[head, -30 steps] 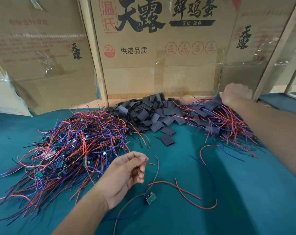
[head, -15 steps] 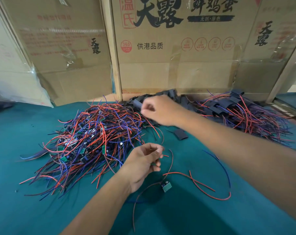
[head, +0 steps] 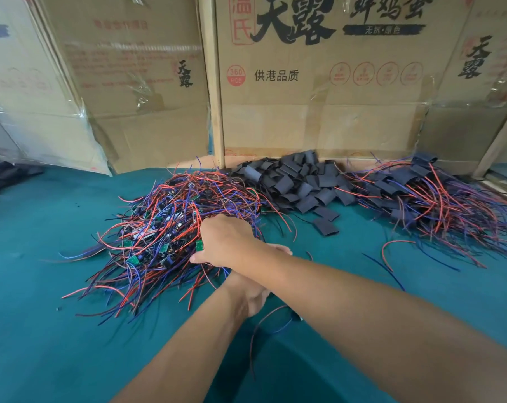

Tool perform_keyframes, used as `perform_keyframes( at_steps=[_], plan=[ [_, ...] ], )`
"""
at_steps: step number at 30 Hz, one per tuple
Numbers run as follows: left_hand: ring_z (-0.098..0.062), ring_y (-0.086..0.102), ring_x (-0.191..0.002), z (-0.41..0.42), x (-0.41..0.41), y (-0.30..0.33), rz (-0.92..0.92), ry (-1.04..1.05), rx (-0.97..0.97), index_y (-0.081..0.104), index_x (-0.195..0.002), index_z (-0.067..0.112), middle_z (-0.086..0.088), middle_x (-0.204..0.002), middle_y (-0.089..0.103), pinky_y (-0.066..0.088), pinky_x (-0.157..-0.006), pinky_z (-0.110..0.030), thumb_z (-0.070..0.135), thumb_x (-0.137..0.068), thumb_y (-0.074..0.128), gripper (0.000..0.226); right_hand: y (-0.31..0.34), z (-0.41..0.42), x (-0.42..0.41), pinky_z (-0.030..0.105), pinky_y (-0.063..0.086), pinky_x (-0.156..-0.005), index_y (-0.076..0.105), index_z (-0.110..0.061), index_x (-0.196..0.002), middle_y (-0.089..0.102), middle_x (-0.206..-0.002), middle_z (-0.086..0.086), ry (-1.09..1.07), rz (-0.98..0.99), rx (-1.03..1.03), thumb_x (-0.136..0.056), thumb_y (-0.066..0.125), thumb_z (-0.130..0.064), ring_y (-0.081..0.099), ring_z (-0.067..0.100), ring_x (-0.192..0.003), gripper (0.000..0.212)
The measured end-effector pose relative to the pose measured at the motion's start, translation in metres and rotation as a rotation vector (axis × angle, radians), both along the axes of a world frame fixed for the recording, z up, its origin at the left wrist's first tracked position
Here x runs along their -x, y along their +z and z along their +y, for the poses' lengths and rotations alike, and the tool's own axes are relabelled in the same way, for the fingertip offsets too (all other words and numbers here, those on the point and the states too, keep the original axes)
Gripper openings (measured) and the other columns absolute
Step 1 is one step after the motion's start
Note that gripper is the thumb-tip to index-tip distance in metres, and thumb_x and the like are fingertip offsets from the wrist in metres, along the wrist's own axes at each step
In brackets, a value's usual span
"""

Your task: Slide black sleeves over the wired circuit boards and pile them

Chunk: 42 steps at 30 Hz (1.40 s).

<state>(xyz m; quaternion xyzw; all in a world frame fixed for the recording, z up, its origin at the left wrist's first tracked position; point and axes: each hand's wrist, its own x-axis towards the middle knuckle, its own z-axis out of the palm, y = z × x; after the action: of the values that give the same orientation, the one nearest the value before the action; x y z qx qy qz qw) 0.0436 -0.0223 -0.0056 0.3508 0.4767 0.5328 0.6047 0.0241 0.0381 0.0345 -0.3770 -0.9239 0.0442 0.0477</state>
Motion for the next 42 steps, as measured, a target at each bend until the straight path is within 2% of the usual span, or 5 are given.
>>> perform_keyframes(
  at_steps=[7, 14, 23, 32, 42],
  plan=[
    [-0.019, 0.058, -0.076, -0.008, -0.009, 0.007, 0.117, -0.094, -0.054, 0.063, -0.098, 0.006, -0.010, -0.090, 0.064, 0.047, -0.063, -0.023, -0.010, -0.096, 0.042, 0.026, 0.009, 0.002, -0.016, 0.024, 0.032, -0.049, 0.049, -0.012, -0.062, 0.047, -0.056, 0.000, -0.119, 0.230, 0.322, -0.080, 0.067, -0.041, 0.044, 0.021, -0.050, 0.039],
    [-0.010, 0.044, -0.048, -0.007, -0.025, 0.006, 0.378, -0.224, -0.118, 0.060, -0.083, 0.010, 0.001, -0.061, 0.058, 0.035, -0.045, -0.020, 0.008, -0.097, 0.059, 0.015, 0.032, 0.003, -0.104, 0.026, 0.050, -0.055, 0.065, -0.015, -0.086, 0.066, -0.082, 0.005, -0.201, 1.068, 1.022, -0.088, 0.067, -0.022, 0.067, 0.019, -0.073, 0.008],
    [-0.013, 0.037, -0.045, 0.002, -0.014, 0.006, 0.284, -0.033, -0.121, 0.064, -0.082, 0.008, -0.003, -0.059, 0.053, 0.025, -0.042, -0.021, 0.008, -0.098, 0.058, 0.017, 0.023, 0.003, -0.213, 0.034, 0.057, -0.066, 0.060, -0.018, -0.070, 0.065, -0.072, 0.009, -0.018, 1.794, 0.944, -0.082, 0.064, -0.018, 0.067, 0.026, -0.067, 0.012],
    [-0.012, 0.054, -0.065, -0.001, -0.022, 0.014, 0.261, -0.032, -0.468, 0.072, -0.101, 0.019, -0.008, -0.089, 0.065, 0.047, -0.052, -0.026, 0.035, -0.085, 0.070, 0.023, -0.005, -0.018, -0.208, 0.032, 0.052, -0.058, 0.060, -0.022, -0.085, 0.060, -0.074, -0.013, -0.126, 0.800, -0.377, -0.078, 0.072, -0.026, 0.061, 0.009, -0.065, 0.014],
    [-0.017, 0.055, -0.060, 0.007, -0.014, 0.008, 0.120, 0.183, -0.441, 0.071, -0.097, 0.002, -0.008, -0.073, 0.063, 0.047, -0.053, -0.024, 0.025, -0.080, 0.072, 0.028, -0.018, -0.022, -0.192, 0.035, 0.053, -0.058, 0.066, -0.019, -0.094, 0.065, -0.082, -0.009, -0.091, 0.723, -0.329, -0.082, 0.071, -0.017, 0.064, 0.015, -0.071, 0.013]
  ],
)
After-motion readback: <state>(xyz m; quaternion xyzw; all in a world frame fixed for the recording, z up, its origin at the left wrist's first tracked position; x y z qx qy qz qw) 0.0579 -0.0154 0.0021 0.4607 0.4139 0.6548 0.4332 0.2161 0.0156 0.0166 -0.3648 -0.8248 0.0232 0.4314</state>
